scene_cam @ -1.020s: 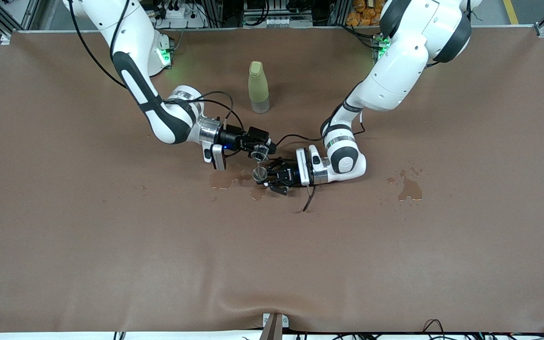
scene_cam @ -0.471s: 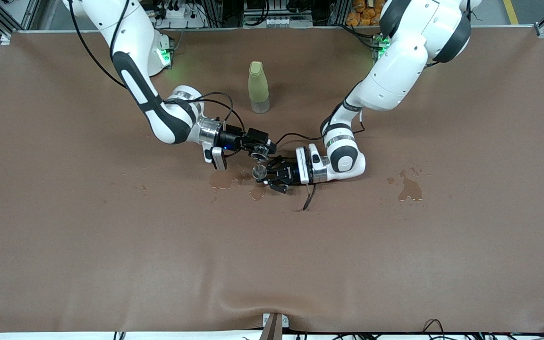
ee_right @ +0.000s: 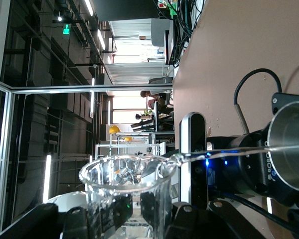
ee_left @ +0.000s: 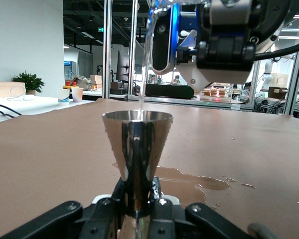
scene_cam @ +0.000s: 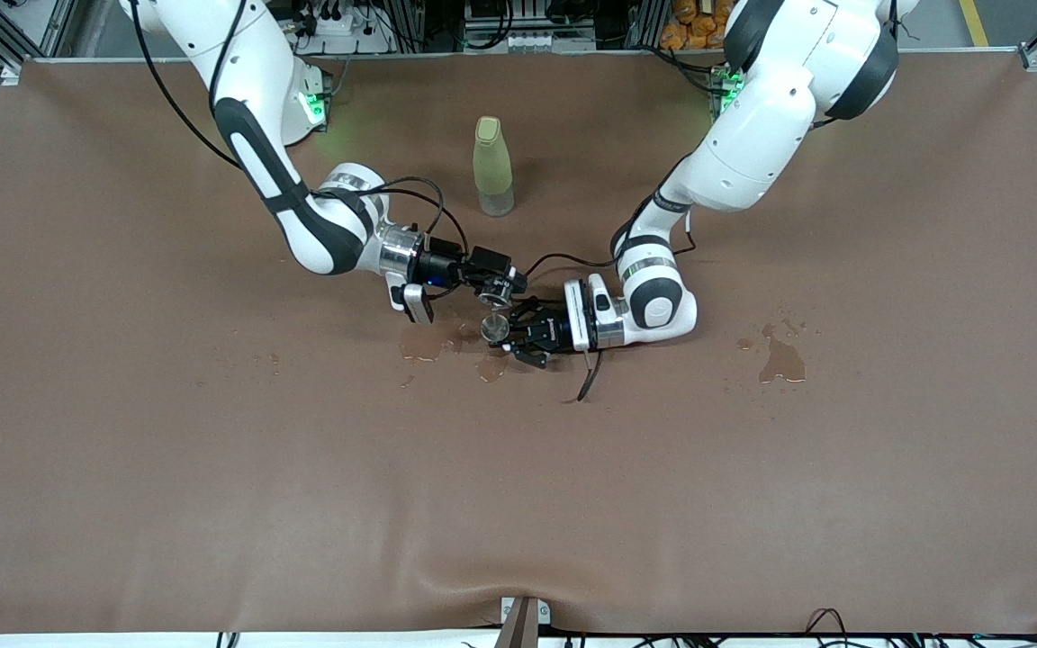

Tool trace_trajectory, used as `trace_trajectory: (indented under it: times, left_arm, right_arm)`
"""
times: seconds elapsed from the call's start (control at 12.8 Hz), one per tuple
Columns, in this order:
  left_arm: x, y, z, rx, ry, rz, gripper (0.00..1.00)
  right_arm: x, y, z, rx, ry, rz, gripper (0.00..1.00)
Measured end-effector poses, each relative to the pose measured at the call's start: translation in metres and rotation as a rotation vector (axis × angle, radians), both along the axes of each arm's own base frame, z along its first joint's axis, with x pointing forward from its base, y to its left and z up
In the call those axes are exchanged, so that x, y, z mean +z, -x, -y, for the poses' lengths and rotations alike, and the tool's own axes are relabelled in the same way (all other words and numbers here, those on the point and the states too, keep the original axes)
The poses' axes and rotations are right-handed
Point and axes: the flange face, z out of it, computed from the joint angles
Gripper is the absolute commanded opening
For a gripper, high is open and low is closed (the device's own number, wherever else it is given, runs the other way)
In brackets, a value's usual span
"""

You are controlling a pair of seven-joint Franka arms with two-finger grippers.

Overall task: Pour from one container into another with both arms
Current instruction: 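Tilt the beaker with the right gripper, pouring liquid into the jigger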

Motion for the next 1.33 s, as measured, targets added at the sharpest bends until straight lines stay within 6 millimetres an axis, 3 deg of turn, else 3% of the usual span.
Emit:
trace_trajectory:
  times: [0.86, 1.33]
  left_arm:
    - [0.012, -0.002, 0.001, 0.005, 0.022, 0.001, 0.00]
    - [0.014, -0.002, 0.001, 0.005, 0.025, 0.001, 0.00]
  right_arm:
    - [0.005, -0.004, -0.001, -0.006, -0.052, -0.146, 0.00]
    - [0.018, -0.012, -0.001, -0.007, -0.110, -0.228, 0.00]
